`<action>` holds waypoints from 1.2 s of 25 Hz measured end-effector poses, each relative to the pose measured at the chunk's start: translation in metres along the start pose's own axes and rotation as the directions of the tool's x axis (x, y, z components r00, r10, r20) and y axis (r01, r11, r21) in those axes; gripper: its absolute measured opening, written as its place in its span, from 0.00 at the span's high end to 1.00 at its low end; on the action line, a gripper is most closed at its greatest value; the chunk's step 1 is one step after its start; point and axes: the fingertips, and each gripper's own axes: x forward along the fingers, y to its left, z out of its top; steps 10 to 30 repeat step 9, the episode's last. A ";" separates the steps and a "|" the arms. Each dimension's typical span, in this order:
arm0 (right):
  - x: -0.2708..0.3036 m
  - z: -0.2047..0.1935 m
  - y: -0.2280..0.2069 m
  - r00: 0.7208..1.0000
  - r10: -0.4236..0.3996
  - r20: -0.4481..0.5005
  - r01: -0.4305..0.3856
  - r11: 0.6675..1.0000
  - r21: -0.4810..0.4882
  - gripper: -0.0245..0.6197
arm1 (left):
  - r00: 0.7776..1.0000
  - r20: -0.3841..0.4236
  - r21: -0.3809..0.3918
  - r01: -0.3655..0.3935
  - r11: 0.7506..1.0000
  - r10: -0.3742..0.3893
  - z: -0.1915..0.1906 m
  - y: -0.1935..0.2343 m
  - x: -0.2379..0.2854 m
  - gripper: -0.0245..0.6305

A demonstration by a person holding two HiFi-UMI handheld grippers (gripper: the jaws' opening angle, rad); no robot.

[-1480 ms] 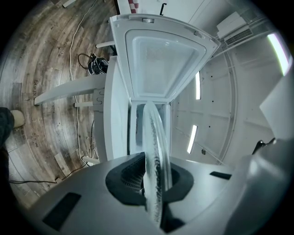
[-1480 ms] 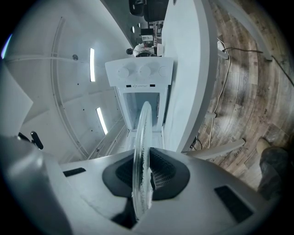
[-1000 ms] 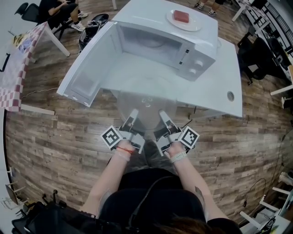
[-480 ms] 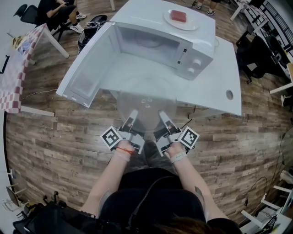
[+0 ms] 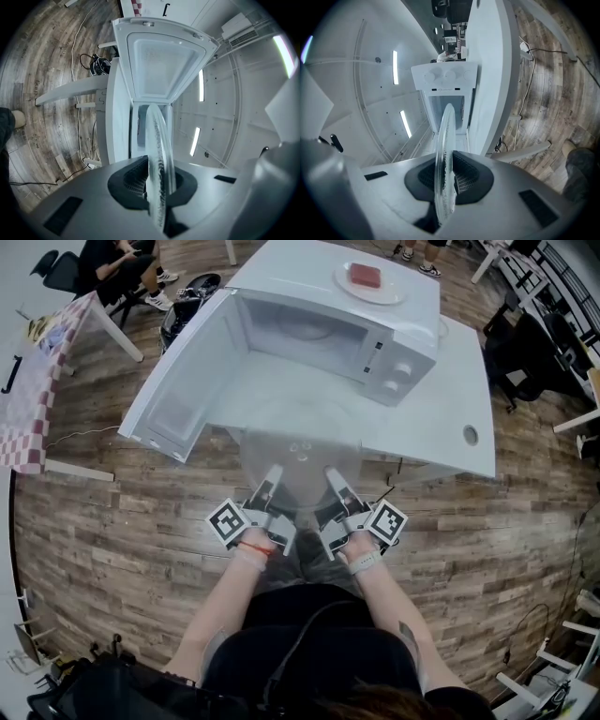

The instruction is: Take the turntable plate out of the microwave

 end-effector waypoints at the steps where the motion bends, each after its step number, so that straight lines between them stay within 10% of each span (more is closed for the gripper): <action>1: 0.001 0.000 0.000 1.000 0.000 -0.001 0.000 1.000 0.001 0.90 | 1.000 0.001 0.001 0.000 1.000 0.000 0.000 0.000 0.000 0.92; 30: 0.007 -0.002 0.001 1.000 -0.004 -0.009 0.004 1.000 0.011 0.90 | 1.000 0.014 -0.009 -0.008 1.000 0.008 0.006 -0.002 0.000 0.92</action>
